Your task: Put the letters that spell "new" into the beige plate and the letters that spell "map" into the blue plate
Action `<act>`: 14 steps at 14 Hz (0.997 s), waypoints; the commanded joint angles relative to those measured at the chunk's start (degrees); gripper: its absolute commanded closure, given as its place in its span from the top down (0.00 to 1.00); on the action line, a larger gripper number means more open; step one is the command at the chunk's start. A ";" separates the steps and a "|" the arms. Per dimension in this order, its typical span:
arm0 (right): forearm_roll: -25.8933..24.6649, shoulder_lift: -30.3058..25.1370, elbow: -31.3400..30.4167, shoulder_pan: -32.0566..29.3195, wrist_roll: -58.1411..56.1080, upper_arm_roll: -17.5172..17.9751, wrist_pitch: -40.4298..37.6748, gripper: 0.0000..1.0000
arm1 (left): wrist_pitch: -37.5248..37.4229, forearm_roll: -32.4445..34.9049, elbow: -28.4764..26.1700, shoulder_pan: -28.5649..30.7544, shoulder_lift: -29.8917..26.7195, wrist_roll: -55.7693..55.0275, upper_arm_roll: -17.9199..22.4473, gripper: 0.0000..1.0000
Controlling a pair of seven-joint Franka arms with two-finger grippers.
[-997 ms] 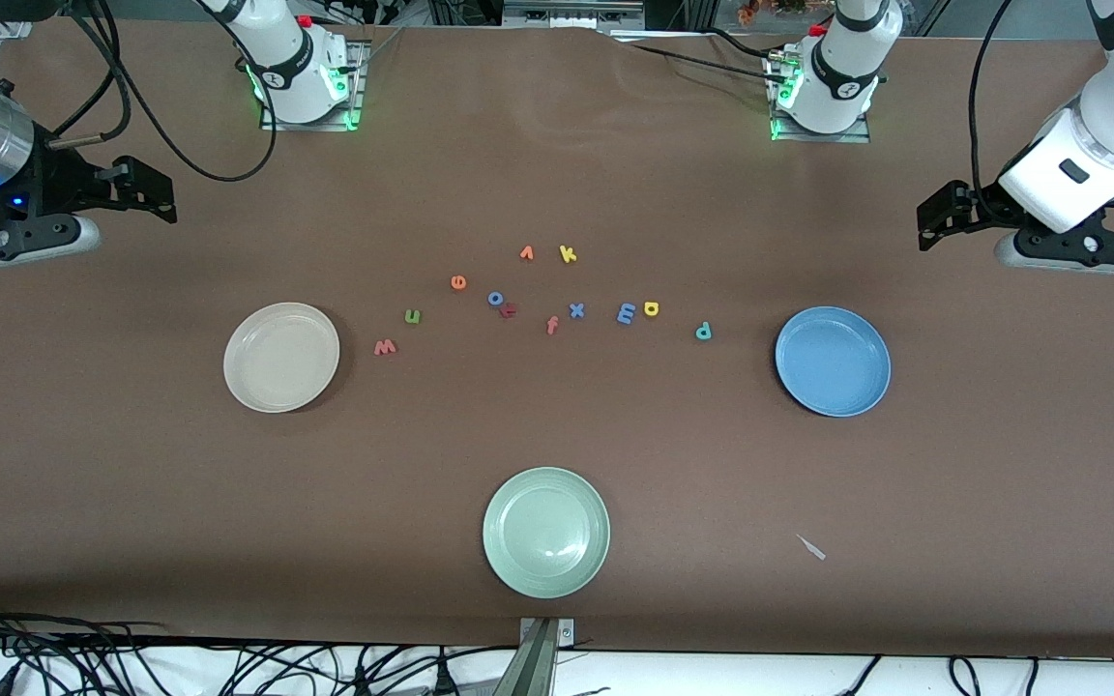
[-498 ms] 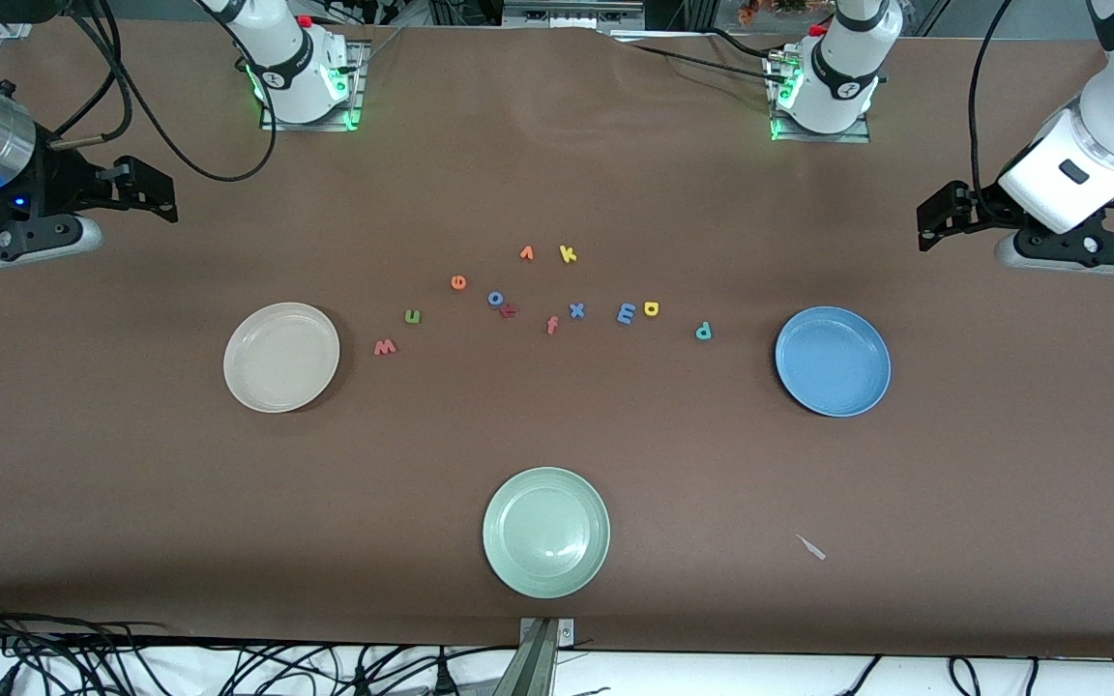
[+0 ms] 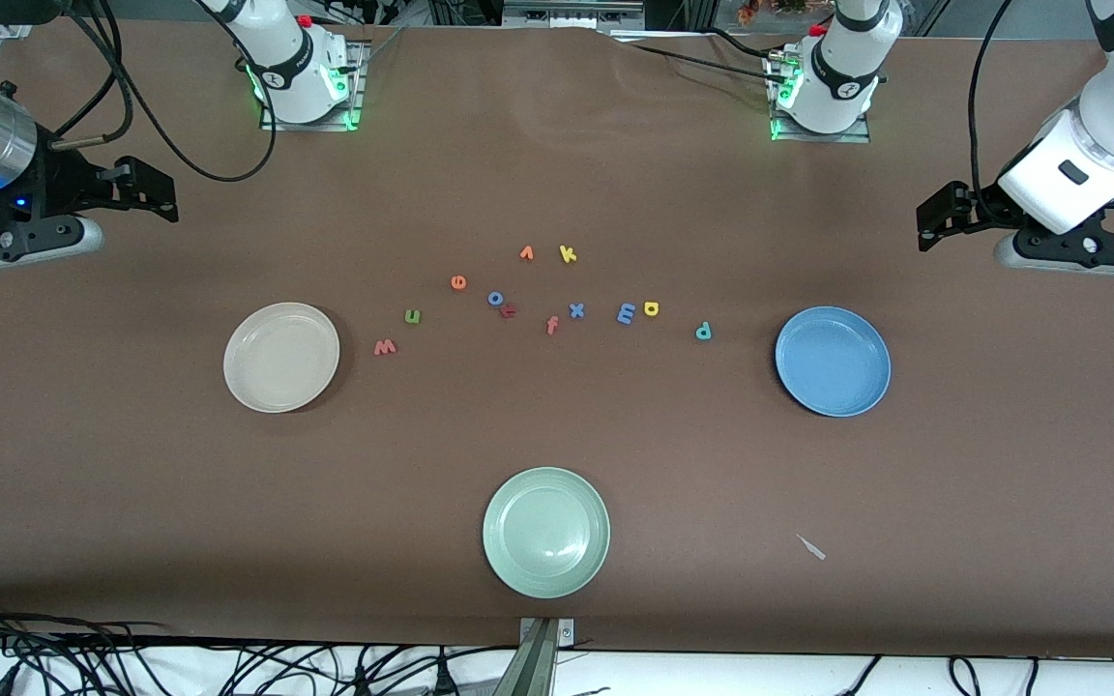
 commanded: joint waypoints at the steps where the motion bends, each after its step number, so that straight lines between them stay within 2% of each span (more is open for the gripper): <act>1: -0.72 -0.65 -0.44 -0.29 0.62 0.71 -0.14 1.00 | -0.62 -1.22 1.50 -0.17 0.69 0.65 0.30 1.00; 14: -0.72 -0.39 -0.79 0.15 0.89 0.97 0.30 1.00 | -1.24 -1.22 1.50 -0.09 0.69 0.91 0.30 1.00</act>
